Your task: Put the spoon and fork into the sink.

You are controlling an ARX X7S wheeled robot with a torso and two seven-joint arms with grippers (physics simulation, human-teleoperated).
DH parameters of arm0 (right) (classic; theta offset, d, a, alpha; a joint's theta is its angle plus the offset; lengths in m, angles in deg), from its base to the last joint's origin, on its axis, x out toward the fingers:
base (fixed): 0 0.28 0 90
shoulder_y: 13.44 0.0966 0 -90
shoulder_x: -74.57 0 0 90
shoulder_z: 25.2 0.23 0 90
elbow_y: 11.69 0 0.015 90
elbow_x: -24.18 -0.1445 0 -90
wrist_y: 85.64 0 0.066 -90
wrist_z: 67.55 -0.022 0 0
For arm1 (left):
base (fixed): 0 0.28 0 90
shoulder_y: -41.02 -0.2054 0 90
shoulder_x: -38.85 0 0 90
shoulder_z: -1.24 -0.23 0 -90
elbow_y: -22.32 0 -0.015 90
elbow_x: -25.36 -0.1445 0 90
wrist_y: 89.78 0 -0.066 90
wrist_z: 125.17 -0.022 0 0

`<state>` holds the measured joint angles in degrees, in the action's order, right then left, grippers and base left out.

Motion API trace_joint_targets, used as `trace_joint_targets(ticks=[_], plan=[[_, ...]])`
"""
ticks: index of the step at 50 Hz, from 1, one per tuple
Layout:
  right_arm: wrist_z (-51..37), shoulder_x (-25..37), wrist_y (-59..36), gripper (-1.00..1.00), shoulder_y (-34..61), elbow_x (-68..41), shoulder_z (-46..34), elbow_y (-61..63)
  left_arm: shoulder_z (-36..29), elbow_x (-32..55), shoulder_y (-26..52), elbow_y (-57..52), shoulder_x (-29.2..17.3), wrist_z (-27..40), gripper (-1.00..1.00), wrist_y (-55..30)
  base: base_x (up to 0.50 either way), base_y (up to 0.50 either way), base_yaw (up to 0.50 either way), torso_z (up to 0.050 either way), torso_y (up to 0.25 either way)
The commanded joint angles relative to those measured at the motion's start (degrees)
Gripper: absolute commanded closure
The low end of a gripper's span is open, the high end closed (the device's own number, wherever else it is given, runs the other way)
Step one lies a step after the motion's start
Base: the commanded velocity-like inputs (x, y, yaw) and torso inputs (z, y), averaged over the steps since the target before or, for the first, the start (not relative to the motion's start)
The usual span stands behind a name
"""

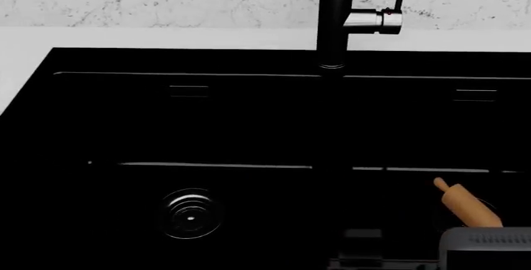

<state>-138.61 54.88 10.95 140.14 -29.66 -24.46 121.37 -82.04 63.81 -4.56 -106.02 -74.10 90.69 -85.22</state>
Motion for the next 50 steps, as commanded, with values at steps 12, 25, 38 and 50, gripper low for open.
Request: trace_joint_targets(ticks=[12, 25, 38, 50], plan=[[3.17, -0.90, 3.64, -1.00, -2.35, 1.83, 0.76, -3.33, 9.47, 7.06, 1.62, 7.98, -5.61, 14.82, -1.00, -4.29, 0.00, 0.00, 0.00, 0.000, 0.000], [3.31, -1.54, 3.80, -1.00, -2.78, 1.86, 0.85, -3.77, 9.17, 9.58, 2.04, 19.19, -6.02, 12.73, -1.00, -0.02, 0.00, 0.00, 0.00, 0.000, 0.000], [3.50, -2.19, 3.49, -1.00, -2.91, 1.60, 1.01, -4.09, 4.66, 7.50, 4.47, 29.46, -7.32, 8.08, -1.00, 5.55, 0.00, 0.00, 0.00, 0.000, 0.000], [3.41, -2.40, 3.00, -1.00, -2.93, 1.41, 1.17, -3.93, 1.56, 4.51, 6.56, 37.83, -8.22, 4.71, -1.00, 11.16, 0.00, 0.00, 0.00, 0.000, 0.000]])
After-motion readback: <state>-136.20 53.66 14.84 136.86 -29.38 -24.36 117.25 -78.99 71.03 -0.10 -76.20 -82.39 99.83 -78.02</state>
